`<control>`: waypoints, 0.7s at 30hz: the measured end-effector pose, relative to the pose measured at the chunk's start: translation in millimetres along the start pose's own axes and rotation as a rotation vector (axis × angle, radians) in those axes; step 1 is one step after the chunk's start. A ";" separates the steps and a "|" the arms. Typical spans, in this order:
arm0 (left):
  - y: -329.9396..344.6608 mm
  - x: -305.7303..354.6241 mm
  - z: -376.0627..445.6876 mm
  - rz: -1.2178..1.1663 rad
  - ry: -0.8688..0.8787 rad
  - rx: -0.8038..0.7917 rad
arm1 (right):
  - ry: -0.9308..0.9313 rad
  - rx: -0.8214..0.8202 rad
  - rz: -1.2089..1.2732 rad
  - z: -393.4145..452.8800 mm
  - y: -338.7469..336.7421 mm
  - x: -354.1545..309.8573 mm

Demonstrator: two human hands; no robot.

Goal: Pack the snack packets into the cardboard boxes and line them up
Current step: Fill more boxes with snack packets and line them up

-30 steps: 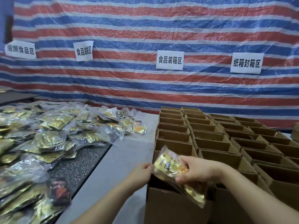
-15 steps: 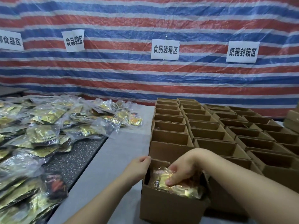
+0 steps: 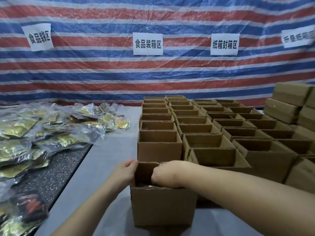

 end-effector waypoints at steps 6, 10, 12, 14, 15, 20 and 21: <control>2.2 1.2 1.2 0.025 0.050 0.028 | 0.049 -0.169 0.206 -2.7 27.5 25.9; 5.5 0.2 6.1 -0.070 0.026 -0.004 | 0.068 -0.325 0.258 -3.2 45.9 31.2; 4.0 0.1 6.6 -0.068 0.012 0.004 | 0.074 -0.349 0.254 -0.9 43.5 35.2; 4.5 0.1 7.6 -0.048 0.023 0.005 | 0.080 -0.345 0.208 4.8 33.9 35.7; 4.2 -0.2 7.6 -0.041 0.019 0.012 | 0.068 -0.306 0.211 9.9 27.8 32.6; 6.6 -4.3 8.8 -0.091 -0.012 0.012 | 0.095 -0.216 0.355 32.9 34.4 11.1; 6.2 -3.3 7.5 -0.095 -0.014 0.011 | 0.109 -0.230 0.387 32.4 34.0 9.9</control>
Point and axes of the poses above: each hand's wrist, its own z-axis towards the middle knuckle, its own y-axis out of the palm, x = y × z, the point moved 9 cm from there along z, towards the middle knuckle, and after that the axes turned 12 degrees about -y, right-handed, at the moved point
